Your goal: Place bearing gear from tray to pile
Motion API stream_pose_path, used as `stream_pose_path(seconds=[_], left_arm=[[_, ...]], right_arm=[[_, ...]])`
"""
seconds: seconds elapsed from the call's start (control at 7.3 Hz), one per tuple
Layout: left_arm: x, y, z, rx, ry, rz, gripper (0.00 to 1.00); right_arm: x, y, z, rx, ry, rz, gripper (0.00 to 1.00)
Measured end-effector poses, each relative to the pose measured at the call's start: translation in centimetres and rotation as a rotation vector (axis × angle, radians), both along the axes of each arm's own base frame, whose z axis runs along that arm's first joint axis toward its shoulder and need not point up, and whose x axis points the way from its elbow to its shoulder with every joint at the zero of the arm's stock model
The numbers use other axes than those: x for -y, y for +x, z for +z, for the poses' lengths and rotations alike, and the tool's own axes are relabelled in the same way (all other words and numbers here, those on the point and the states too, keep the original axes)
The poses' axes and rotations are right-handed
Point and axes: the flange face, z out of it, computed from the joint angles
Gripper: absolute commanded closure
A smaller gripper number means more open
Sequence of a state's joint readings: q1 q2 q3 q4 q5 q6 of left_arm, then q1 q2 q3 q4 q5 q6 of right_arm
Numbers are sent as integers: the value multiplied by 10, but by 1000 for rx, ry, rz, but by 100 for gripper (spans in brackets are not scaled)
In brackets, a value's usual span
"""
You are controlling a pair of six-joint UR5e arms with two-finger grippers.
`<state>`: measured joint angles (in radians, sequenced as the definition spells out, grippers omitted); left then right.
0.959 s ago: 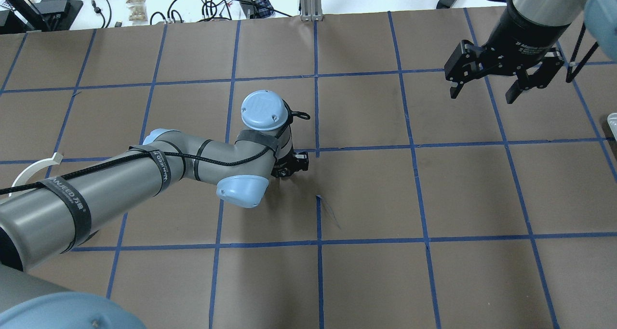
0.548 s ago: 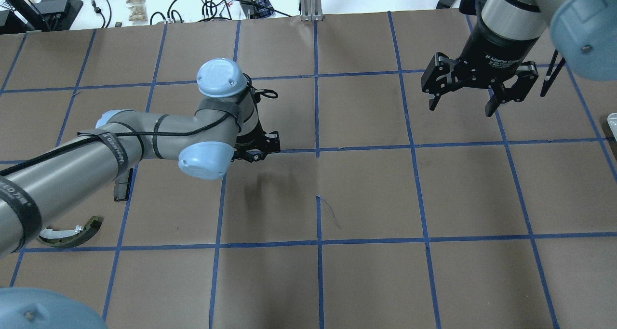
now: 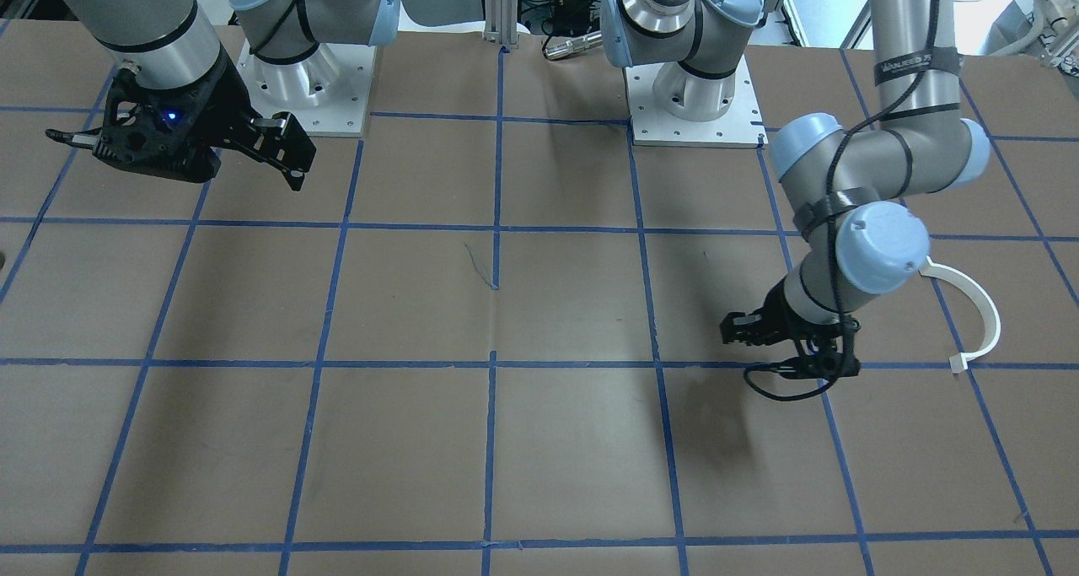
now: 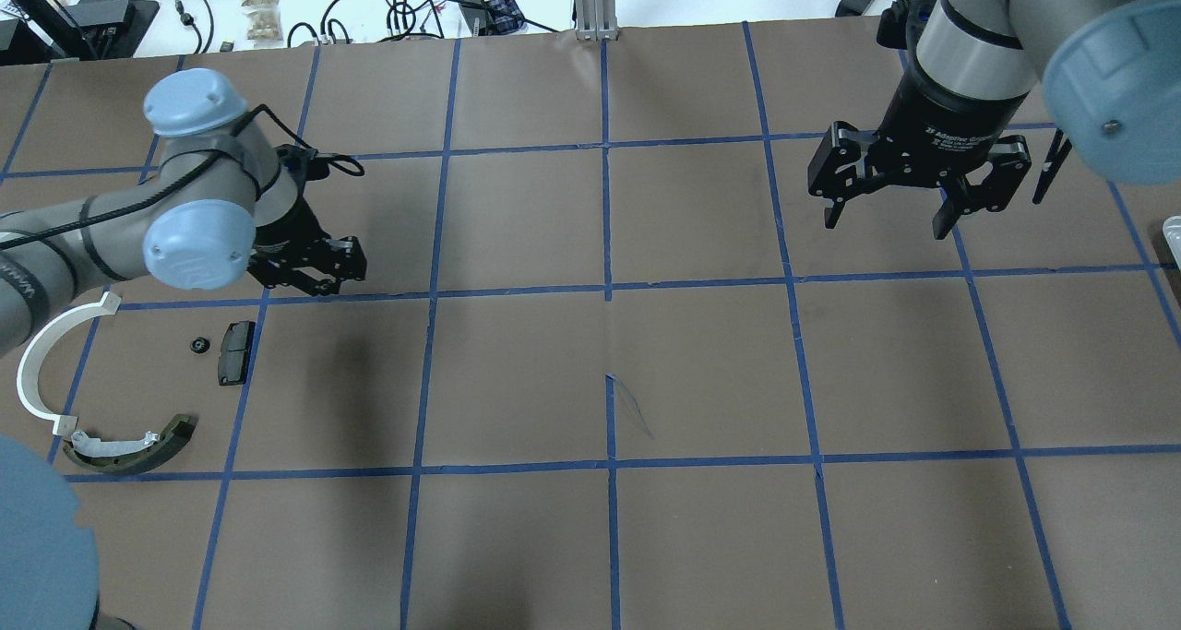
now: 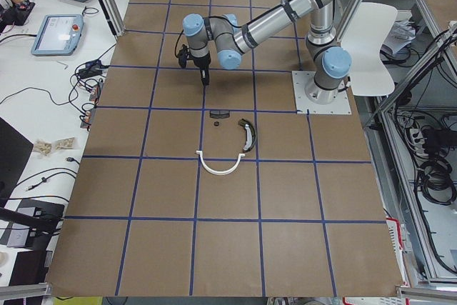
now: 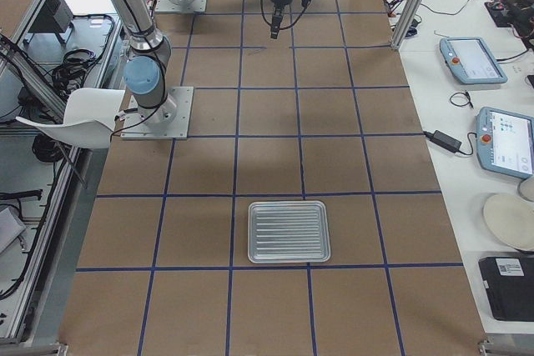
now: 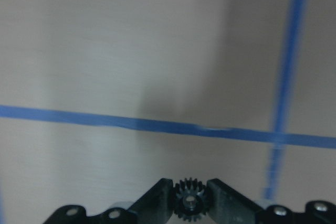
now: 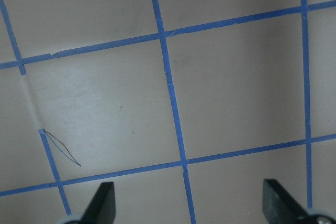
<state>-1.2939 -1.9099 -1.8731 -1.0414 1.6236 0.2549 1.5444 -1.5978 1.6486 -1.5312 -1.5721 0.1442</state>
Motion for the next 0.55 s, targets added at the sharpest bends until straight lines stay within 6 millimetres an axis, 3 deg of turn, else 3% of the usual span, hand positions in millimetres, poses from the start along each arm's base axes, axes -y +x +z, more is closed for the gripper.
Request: stream_pose_path(seconds=[0.27, 0.55], left_arm=[[-9, 91, -10, -21, 19, -90, 100], [-18, 151, -16, -21, -7, -153, 100]], right_arm=[[1, -3, 2, -10, -2, 0, 0], [1, -3, 1, -11, -3, 1, 0]])
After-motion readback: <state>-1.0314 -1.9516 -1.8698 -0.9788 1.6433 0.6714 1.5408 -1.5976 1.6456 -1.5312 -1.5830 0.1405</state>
